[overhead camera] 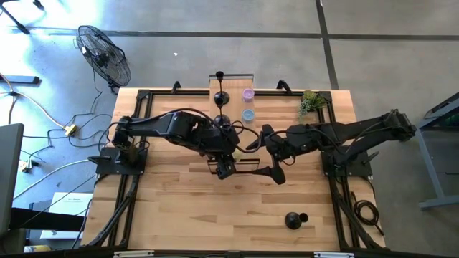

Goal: Pick & Place candle stick holders
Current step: Put the yellow scented candle on the shelf

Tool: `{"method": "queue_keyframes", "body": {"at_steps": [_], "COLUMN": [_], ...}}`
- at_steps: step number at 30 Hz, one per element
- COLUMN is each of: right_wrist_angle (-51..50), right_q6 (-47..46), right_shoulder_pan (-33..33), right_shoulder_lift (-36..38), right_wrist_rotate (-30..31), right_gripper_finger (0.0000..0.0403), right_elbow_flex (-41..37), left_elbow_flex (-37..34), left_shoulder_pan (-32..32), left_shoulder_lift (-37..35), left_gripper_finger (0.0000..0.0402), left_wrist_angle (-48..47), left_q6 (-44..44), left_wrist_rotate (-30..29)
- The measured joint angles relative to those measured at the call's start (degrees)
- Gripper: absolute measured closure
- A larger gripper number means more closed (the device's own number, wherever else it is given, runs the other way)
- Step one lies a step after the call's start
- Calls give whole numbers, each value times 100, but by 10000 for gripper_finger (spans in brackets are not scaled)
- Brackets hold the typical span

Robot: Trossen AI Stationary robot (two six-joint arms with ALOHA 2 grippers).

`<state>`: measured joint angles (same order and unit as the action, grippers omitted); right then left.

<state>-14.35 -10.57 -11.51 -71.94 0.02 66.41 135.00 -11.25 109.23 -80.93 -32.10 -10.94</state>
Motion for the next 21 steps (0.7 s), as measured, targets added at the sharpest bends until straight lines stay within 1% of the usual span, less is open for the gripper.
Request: {"method": "queue_keyframes", "body": {"at_steps": [8, 16, 21], "right_wrist_angle": [46, 46, 100], "right_q6": [-101, -258, -5], "right_shoulder_pan": [-15, -15, -15], "right_shoulder_lift": [4, 7, 41], "right_wrist_rotate": [-17, 121, 345], "right_gripper_finger": [5, 3, 5], "right_elbow_flex": [0, 0, 0], "left_elbow_flex": [0, 0, 0], "left_shoulder_pan": [0, 0, -2], "left_shoulder_lift": [0, 2, 2], "left_gripper_finger": [178, 178, 178], "left_wrist_angle": [-17, 2, 9], "left_q6": [9, 11, 9], "left_wrist_rotate": [0, 0, 0]}}
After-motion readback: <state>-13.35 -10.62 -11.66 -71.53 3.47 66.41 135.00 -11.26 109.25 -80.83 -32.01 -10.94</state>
